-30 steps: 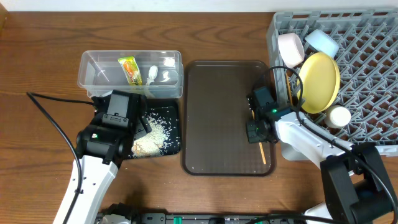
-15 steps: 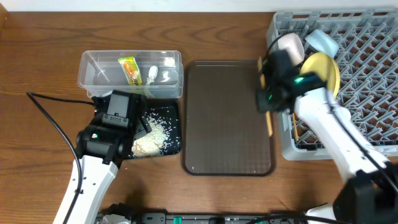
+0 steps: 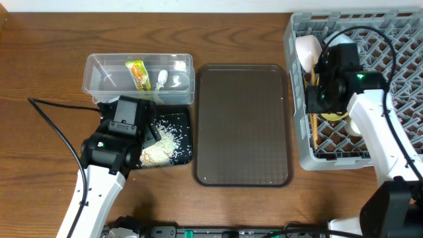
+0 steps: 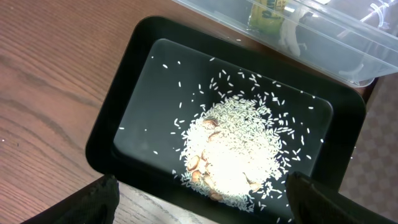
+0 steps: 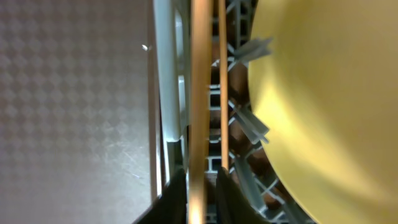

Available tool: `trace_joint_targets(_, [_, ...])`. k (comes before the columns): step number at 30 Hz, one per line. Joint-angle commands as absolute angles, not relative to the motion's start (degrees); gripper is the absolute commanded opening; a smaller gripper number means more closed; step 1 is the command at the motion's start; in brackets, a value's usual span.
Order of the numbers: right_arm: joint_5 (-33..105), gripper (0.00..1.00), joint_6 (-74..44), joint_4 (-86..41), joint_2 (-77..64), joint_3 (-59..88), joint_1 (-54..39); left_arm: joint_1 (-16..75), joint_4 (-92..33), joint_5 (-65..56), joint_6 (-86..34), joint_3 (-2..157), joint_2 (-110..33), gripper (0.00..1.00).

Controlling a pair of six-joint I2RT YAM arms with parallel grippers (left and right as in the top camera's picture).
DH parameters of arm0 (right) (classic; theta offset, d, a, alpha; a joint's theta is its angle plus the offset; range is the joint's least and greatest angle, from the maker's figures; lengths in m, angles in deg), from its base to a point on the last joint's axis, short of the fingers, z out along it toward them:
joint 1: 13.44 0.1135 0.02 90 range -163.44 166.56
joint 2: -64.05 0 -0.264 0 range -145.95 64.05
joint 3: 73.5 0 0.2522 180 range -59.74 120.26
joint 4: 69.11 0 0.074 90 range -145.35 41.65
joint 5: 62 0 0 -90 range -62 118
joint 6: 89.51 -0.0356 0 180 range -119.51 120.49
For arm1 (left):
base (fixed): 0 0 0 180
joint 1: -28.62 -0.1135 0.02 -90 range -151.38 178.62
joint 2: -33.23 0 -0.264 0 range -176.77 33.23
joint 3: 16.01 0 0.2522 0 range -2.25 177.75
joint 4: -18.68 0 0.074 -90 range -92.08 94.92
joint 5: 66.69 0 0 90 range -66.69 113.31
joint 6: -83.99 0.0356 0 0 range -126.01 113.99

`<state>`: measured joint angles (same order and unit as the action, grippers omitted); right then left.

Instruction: Sort waste into correct bins and load items into the dishwasher rack

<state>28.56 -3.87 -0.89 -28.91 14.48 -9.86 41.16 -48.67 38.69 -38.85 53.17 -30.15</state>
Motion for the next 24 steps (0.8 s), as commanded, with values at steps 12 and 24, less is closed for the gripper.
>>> trace_joint_targets(12, [33.06,0.49,-4.57,-2.82,-24.5,16.67,-10.23,41.0,-46.79,37.09,-24.87,53.52,-29.62,0.93])
trace_joint_targets(24, [32.69,0.59,-6.73,-0.13,-8.87,12.69,-10.26,43.17,-52.82,28.72,-22.88,50.94,-19.72,0.91])
